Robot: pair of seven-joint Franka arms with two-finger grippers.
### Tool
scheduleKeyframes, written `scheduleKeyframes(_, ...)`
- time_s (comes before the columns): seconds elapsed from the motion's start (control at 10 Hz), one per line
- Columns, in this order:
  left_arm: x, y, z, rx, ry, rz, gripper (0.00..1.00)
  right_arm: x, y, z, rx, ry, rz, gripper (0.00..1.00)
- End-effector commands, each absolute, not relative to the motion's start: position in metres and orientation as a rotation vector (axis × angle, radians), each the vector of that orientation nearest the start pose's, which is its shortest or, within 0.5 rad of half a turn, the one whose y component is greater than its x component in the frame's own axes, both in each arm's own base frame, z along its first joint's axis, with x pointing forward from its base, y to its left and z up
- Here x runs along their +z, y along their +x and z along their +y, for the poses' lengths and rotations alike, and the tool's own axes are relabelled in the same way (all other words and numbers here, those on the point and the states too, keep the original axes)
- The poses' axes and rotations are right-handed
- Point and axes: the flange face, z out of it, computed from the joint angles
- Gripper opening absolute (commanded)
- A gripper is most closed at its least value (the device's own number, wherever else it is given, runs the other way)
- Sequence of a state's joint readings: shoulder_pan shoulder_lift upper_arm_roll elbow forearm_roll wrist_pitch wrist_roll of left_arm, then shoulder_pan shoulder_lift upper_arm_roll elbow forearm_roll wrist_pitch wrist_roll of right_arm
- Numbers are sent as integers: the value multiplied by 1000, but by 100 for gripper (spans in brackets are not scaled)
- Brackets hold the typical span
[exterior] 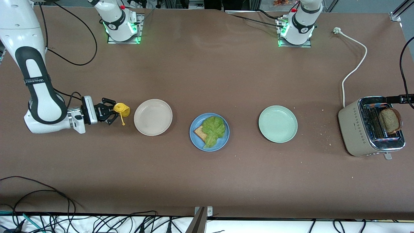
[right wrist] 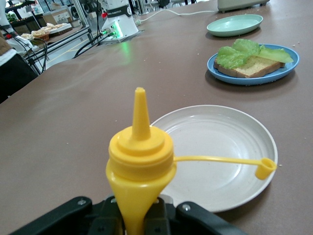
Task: Make sandwich in blue plate with both arms
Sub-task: 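Release the bottle with the right gripper while the left gripper lowers over toaster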
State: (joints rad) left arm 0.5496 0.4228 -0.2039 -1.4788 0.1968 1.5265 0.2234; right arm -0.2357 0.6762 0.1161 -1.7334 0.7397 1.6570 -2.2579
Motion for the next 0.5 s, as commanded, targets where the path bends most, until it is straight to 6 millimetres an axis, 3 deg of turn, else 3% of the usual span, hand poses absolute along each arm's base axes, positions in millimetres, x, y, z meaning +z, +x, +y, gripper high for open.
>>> scheduleKeyframes(0.0,401,586,283,560,-3057,-109,96,175,594,-25,-614,-1295,-1635,6)
scheduleKeyframes(0.2,387,589,286,561,-3070,-96,95,156,591,-35,-628,-1293,-1617,9)
scheduleKeyframes(0.3,379,590,287,569,-3074,-93,93,154,592,-36,-630,-1298,-1606,24)
scheduleKeyframes(0.4,373,592,287,570,-3082,-94,90,156,593,-36,-635,-1312,-1586,59)
